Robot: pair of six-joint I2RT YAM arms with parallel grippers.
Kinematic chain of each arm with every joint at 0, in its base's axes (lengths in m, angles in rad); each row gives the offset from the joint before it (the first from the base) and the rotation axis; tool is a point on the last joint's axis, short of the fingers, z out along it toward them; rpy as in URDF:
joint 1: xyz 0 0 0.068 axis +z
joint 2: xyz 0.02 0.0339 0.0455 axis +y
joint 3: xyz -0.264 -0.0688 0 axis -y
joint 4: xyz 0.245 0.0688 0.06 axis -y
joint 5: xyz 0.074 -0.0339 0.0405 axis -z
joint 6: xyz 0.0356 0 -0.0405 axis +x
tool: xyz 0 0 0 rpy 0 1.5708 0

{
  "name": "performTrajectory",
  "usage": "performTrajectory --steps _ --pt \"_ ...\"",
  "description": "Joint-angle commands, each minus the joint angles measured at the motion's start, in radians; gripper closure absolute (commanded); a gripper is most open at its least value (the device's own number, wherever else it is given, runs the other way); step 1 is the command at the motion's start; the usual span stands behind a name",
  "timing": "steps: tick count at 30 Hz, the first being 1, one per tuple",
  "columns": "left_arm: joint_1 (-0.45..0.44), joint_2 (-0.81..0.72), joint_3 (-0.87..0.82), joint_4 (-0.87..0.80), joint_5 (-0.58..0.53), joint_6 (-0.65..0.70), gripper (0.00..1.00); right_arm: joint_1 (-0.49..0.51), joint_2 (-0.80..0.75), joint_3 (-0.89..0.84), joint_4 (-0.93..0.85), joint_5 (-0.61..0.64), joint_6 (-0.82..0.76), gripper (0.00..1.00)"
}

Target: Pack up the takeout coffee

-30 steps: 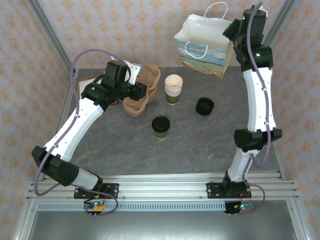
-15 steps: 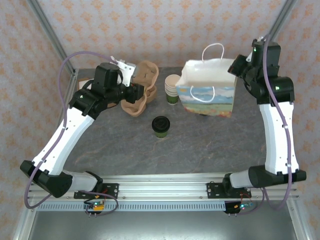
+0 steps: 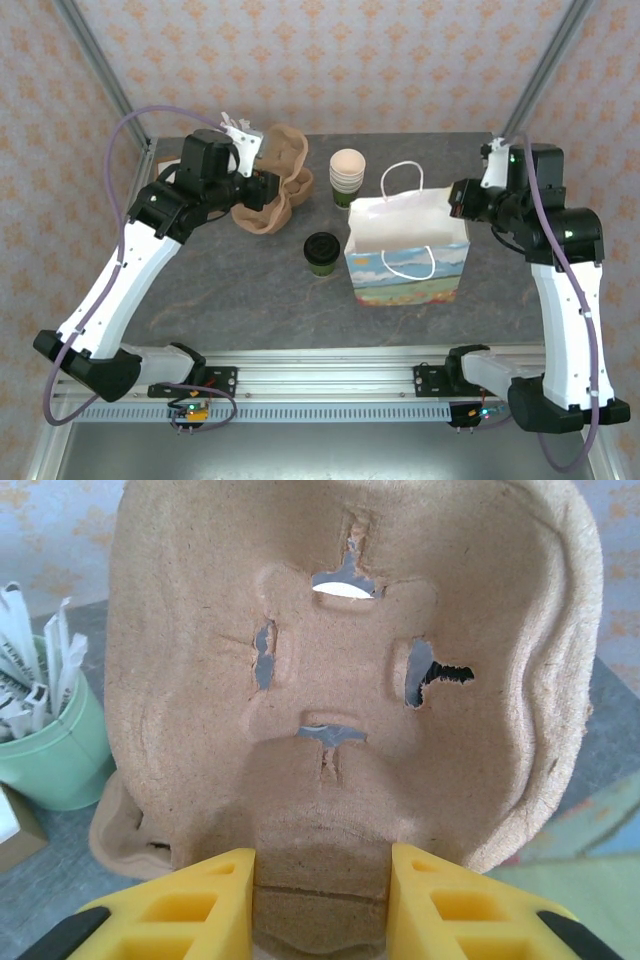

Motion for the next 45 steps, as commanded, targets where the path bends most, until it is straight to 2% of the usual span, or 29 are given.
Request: performTrajectory --steps 1,4,10,17,21,29,40,45 --pt "-0.006 0.003 0.075 -0.057 -0.065 0.015 0.67 0.035 -0.032 -0.038 -0.03 -0.158 -0.027 1.0" --pt "-0.004 0.034 0.13 -0.097 -0.095 0.029 0.67 0.116 -0.037 -0.075 0.001 -0.205 -0.015 1.0" --pt "0.031 0.091 0.236 -0.165 -0.124 0.045 0.67 0.377 0.009 -0.143 0.149 -0.181 0.082 1.0" --pt "0.114 0.129 0.311 -0.216 -0.111 0.056 0.67 0.653 0.169 -0.119 0.348 -0.155 0.187 1.0" --pt "0.178 0.138 0.331 -0.223 -0.107 0.057 0.67 0.741 0.305 -0.029 0.412 -0.135 0.21 1.0" --pt "0.275 0.146 0.351 -0.244 -0.142 0.082 0.67 0.782 0.521 0.134 0.478 -0.173 0.214 1.0" --pt "0.386 0.19 0.427 -0.264 -0.146 0.103 0.67 0.771 0.789 0.396 0.437 -0.177 0.13 1.0" --pt "0.411 0.195 0.462 -0.278 -0.144 0.105 0.67 0.742 0.886 0.494 0.437 -0.224 0.101 1.0"
